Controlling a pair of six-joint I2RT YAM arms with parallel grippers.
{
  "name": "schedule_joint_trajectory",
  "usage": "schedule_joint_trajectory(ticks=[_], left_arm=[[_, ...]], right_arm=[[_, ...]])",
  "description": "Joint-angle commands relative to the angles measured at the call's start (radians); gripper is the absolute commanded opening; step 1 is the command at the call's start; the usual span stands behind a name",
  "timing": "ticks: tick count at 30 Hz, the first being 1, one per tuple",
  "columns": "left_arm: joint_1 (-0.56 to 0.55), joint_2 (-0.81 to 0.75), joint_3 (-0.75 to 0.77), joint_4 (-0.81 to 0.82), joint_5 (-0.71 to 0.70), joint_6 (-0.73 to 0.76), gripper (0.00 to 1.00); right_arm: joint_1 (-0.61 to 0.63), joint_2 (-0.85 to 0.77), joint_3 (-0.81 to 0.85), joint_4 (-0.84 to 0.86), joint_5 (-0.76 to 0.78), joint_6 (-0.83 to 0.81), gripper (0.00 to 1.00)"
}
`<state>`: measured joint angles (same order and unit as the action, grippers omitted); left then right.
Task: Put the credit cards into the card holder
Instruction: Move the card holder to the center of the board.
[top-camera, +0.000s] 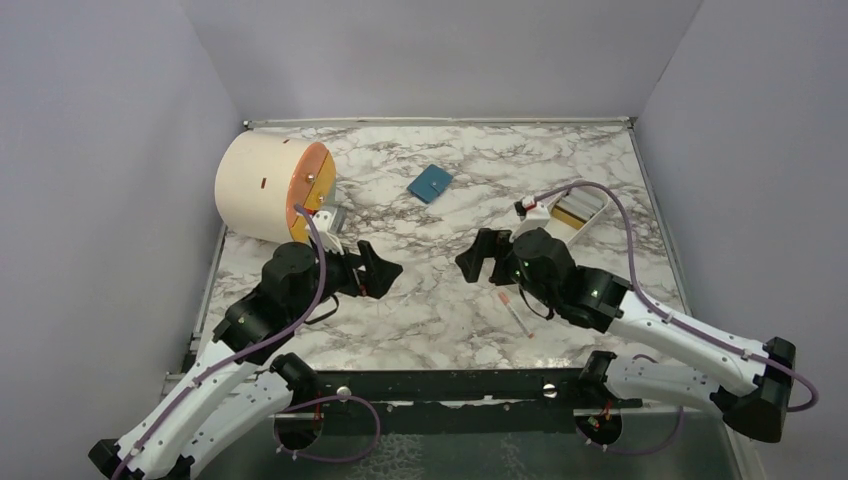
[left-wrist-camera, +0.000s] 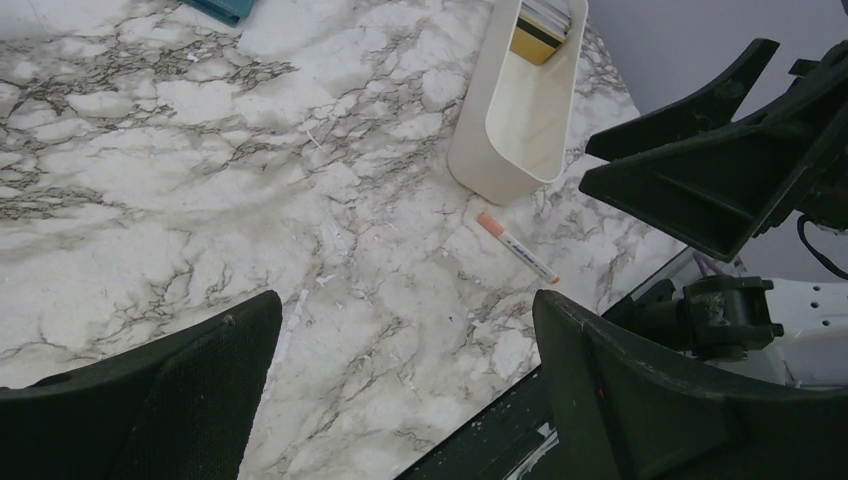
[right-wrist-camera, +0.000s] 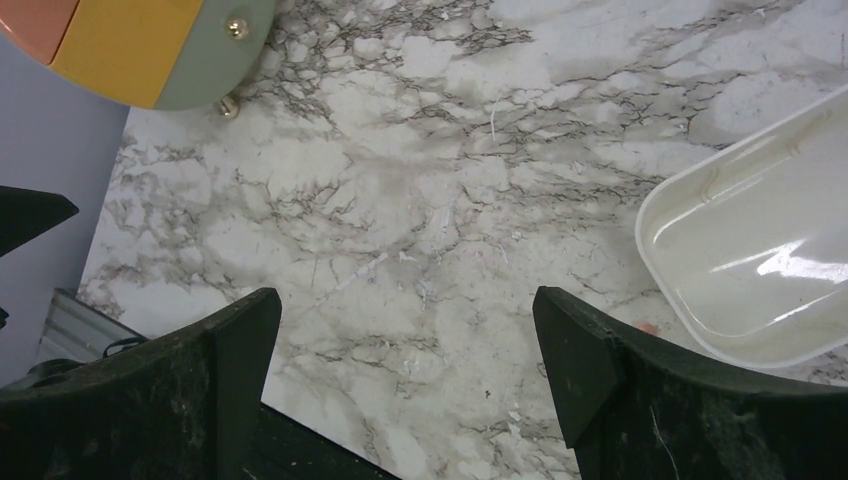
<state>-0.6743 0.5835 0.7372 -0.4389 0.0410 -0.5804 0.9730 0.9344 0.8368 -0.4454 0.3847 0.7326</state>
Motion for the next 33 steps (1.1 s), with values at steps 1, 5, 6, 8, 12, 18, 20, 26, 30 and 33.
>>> schedule_joint_trajectory(ticks=[1, 5, 6, 8, 12, 18, 20, 26, 30, 33], left_arm=[[0.005, 0.01, -0.011, -0.015, 0.007, 0.034, 0.99], [0.005, 0.013, -0.004, -0.053, 0.001, 0.065, 0.99], [0.005, 0.017, -0.001, -0.065, -0.005, 0.073, 0.99], [0.005, 0.02, 0.008, -0.09, -0.035, 0.079, 0.99], [0.005, 0.007, 0.003, -0.124, -0.088, 0.073, 0.99], [0.005, -0.037, -0.016, -0.121, -0.109, 0.087, 0.99], [0.005, -0.05, -0.022, -0.118, -0.1, 0.087, 0.99], [0.005, -0.074, -0.025, -0.119, -0.085, 0.092, 0.99], [0.005, -0.081, -0.027, -0.118, -0.082, 0.094, 0.99], [0.005, -0.084, -0.027, -0.119, -0.093, 0.094, 0.99]], right_arm=[[-0.005, 0.103, 0.046, 0.131, 0.059, -0.016, 0.99], [-0.007, 0.255, 0.101, 0.222, 0.094, -0.085, 0.89], [-0.007, 0.3, 0.12, 0.245, 0.101, -0.114, 0.85], [-0.014, 0.393, 0.17, 0.277, 0.103, -0.164, 0.78], [-0.067, 0.581, 0.321, 0.289, 0.071, -0.241, 0.71], [-0.211, 0.87, 0.557, 0.273, -0.055, -0.307, 0.6], [-0.235, 0.96, 0.645, 0.241, -0.041, -0.32, 0.57], [-0.307, 1.193, 0.854, 0.212, -0.055, -0.299, 0.53], [-0.326, 1.326, 0.991, 0.17, -0.048, -0.297, 0.53], [-0.335, 1.392, 1.032, 0.165, -0.037, -0.303, 0.53]])
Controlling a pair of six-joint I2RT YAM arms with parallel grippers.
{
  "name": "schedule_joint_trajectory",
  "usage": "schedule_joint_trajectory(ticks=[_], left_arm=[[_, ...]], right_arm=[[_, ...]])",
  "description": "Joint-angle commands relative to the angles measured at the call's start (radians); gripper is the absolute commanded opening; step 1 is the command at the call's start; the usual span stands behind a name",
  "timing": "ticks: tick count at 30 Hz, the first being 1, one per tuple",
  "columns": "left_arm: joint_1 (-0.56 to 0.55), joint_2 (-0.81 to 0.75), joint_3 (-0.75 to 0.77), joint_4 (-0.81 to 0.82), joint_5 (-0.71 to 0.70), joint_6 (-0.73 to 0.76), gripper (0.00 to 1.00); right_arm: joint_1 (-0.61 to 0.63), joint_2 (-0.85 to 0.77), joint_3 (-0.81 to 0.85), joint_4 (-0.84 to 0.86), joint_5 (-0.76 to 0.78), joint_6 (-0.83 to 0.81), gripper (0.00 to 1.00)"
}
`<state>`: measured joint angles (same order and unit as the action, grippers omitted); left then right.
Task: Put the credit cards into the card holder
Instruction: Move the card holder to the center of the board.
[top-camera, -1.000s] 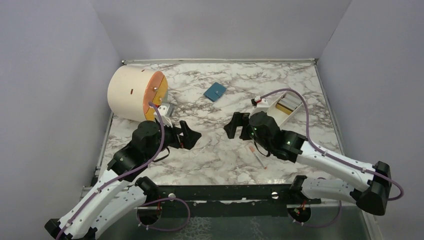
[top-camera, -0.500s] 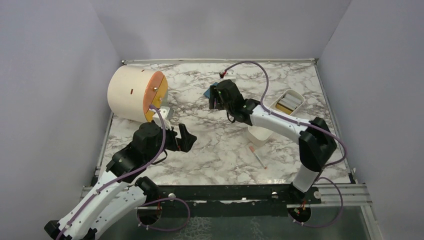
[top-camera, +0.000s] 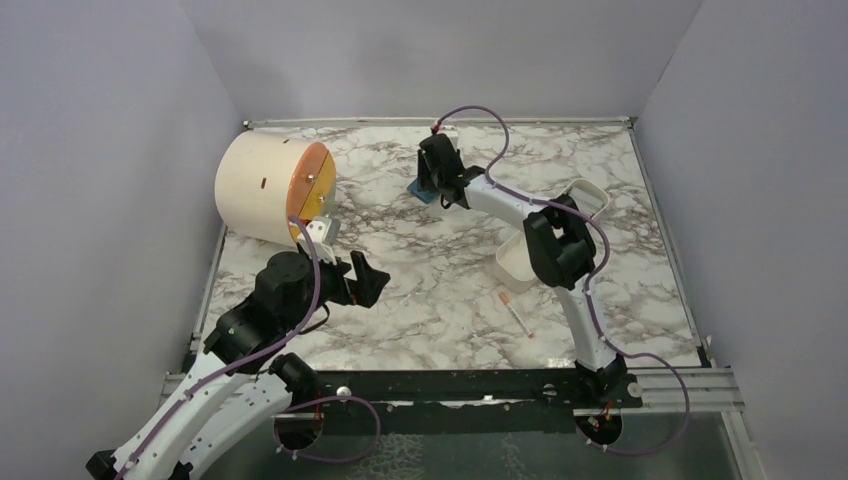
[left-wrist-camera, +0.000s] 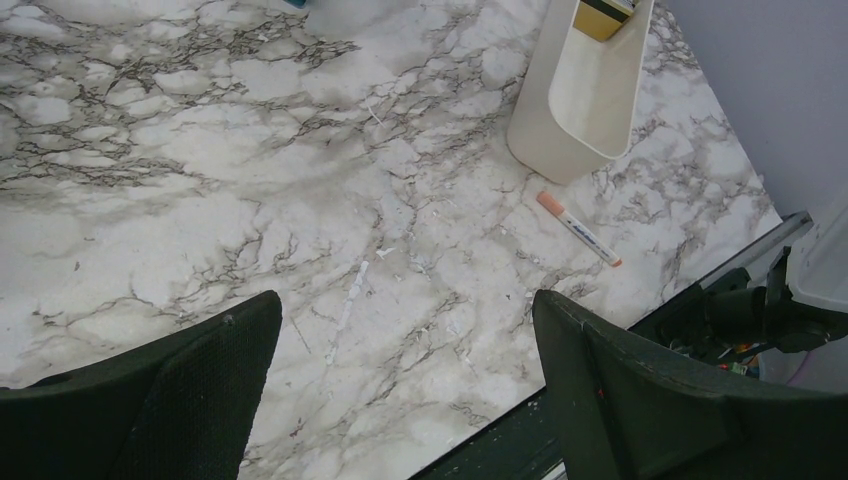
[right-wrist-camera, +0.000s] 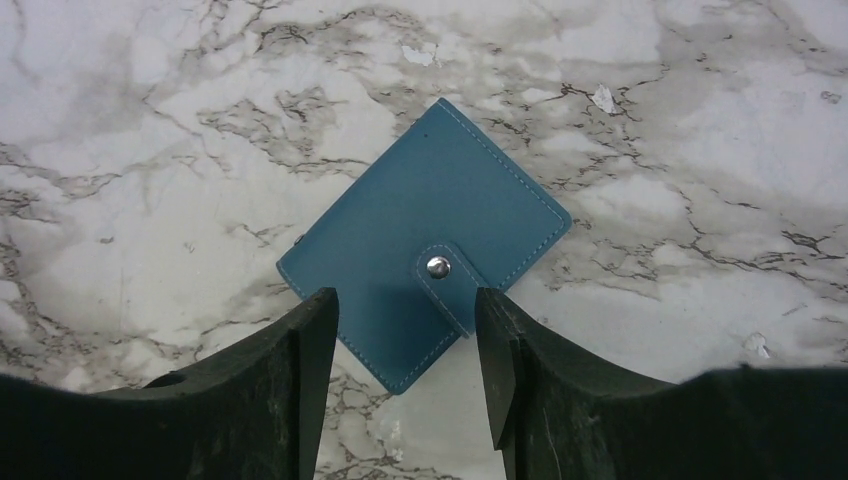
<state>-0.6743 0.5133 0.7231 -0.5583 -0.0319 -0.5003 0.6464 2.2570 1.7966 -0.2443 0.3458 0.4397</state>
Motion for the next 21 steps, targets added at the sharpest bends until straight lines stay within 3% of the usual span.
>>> schedule_joint_trajectory(ticks=[1, 10, 21], left_arm=[[0.005, -0.013, -0.014, 0.0, -0.024, 0.013, 0.99], [0.005, 0.016, -0.008, -0.003, -0.025, 0.011, 0.98], [0.005, 0.185, 0.034, -0.033, -0.038, -0.056, 0.89]], right_arm=[[-0.01, 0.086, 0.075, -0.032, 0.014, -0.015, 0.53], [-0.01, 0.15, 0.027, -0.01, -0.019, -0.101, 0.46], [0.002, -0.044, -0.318, 0.078, -0.141, -0.176, 0.36]])
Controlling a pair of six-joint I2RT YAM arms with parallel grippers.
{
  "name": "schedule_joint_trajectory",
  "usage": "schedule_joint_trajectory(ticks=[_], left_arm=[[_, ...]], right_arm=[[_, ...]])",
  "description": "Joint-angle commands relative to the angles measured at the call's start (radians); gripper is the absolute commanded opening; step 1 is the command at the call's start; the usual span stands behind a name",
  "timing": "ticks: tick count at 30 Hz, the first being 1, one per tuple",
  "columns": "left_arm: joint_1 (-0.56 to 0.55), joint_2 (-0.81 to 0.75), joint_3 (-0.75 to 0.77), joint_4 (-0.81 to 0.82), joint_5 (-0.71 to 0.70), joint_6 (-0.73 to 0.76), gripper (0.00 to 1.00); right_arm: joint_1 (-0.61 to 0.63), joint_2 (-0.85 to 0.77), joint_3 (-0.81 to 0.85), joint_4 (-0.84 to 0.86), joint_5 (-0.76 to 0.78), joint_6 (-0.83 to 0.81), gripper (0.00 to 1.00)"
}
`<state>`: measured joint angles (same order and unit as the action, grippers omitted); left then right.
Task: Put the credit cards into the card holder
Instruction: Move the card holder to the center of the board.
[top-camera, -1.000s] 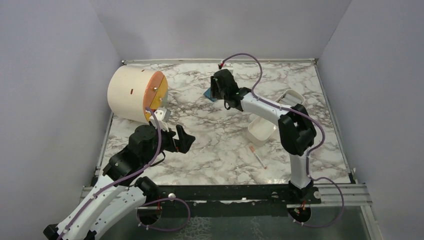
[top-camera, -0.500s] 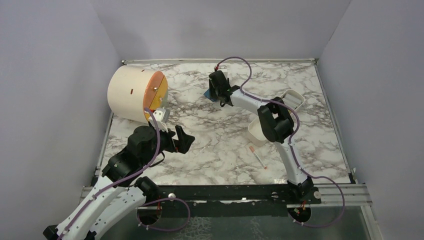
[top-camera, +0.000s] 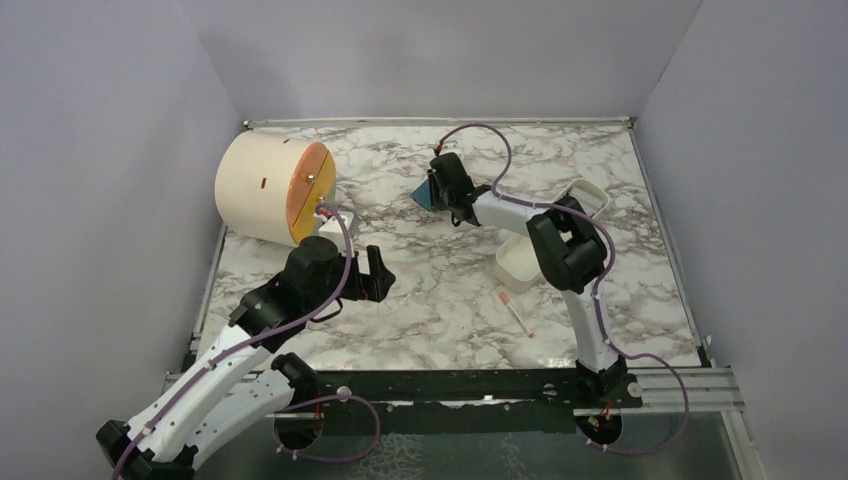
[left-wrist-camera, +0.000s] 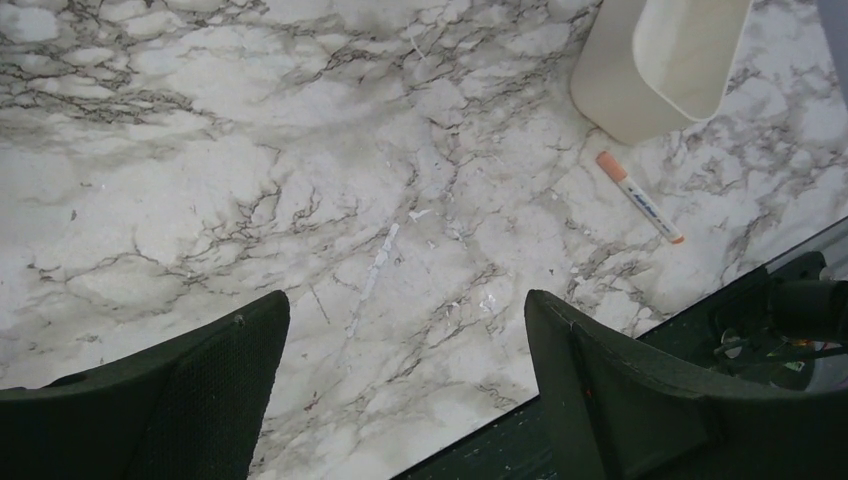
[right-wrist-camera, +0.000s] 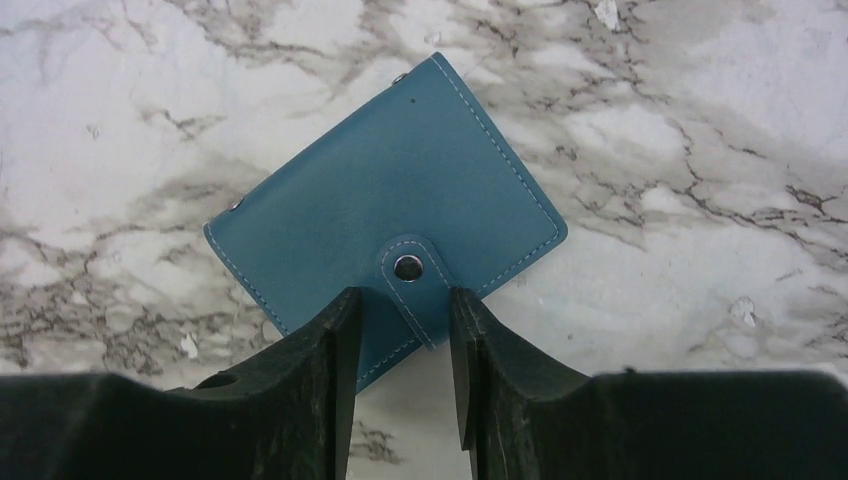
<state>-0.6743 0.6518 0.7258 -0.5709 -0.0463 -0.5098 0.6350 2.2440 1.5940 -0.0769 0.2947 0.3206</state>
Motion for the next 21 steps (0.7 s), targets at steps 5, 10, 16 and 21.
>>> schedule_joint_trajectory(ticks=[5, 10, 16, 21], left_arm=[[0.005, 0.065, -0.013, 0.015, 0.006, -0.088, 0.85], [0.005, 0.075, -0.026, 0.037, -0.003, -0.109, 0.81], [0.005, 0.041, -0.033, 0.072, 0.003, -0.106, 0.81], [0.005, 0.014, -0.052, 0.089, -0.018, -0.123, 0.81]], right_arm=[[0.055, -0.138, -0.267, -0.055, -0.158, -0.122, 0.34], [0.106, -0.211, -0.399, -0.057, -0.213, -0.182, 0.33], [0.193, -0.32, -0.529, -0.136, -0.188, -0.178, 0.33], [0.201, -0.428, -0.547, -0.229, -0.203, -0.007, 0.33]])
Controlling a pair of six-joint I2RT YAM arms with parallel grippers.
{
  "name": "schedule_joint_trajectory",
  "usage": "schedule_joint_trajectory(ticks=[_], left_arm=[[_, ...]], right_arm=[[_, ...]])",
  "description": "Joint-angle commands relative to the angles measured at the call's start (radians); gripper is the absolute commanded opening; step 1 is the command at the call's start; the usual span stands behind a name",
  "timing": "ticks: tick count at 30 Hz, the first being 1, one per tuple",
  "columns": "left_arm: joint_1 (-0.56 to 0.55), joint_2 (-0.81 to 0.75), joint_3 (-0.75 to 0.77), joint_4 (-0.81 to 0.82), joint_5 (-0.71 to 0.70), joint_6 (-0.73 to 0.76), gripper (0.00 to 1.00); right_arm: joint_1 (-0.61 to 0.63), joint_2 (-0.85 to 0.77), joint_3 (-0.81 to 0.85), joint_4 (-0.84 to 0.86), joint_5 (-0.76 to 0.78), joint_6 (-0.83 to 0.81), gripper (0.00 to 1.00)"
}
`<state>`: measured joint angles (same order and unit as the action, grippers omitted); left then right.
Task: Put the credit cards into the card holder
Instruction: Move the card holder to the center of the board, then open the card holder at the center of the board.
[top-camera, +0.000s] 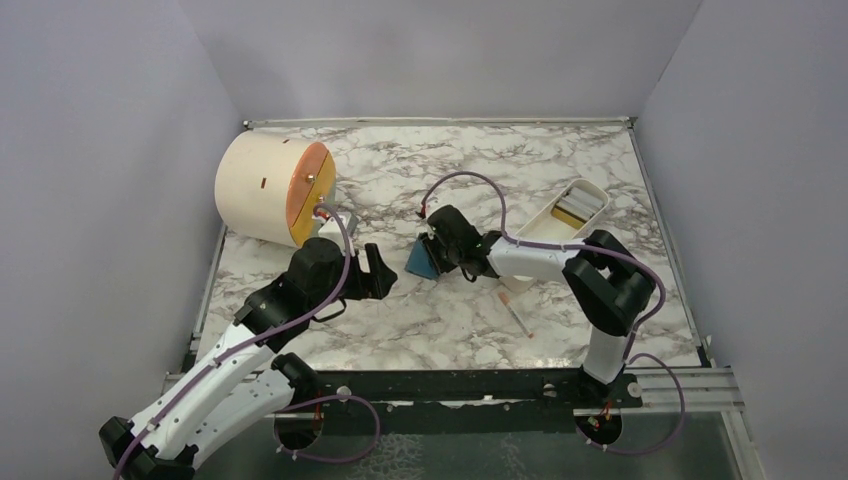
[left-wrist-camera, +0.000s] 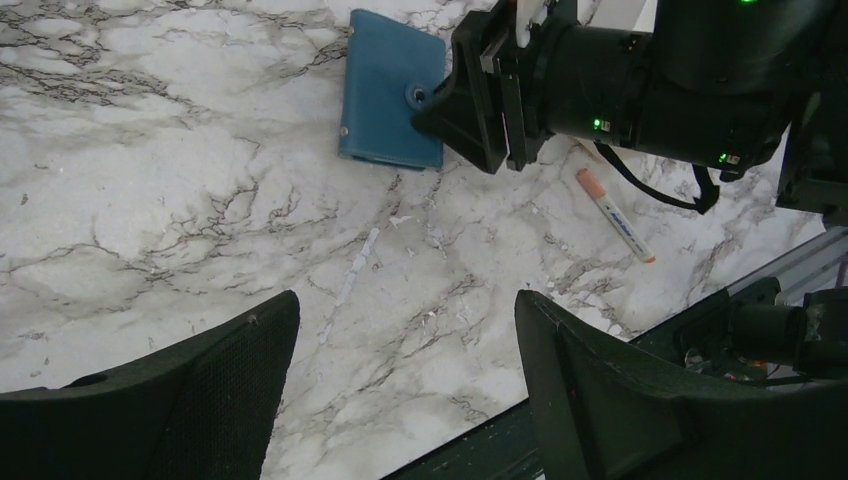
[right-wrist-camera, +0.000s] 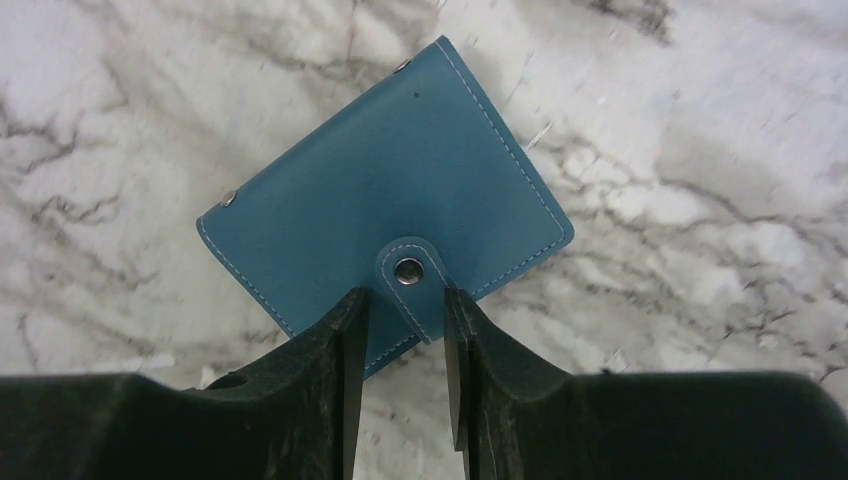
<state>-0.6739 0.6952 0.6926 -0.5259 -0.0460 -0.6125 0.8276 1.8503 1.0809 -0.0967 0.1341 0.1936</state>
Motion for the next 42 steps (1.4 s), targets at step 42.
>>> schedule_joint_trajectory(ticks=[42], left_arm=[[0.005, -0.05, -0.06, 0.02, -0.018, -0.066, 0.8]], right_arm=[[0.087, 0.012, 0.117, -0.347, 0.231, 0.475, 0.04]])
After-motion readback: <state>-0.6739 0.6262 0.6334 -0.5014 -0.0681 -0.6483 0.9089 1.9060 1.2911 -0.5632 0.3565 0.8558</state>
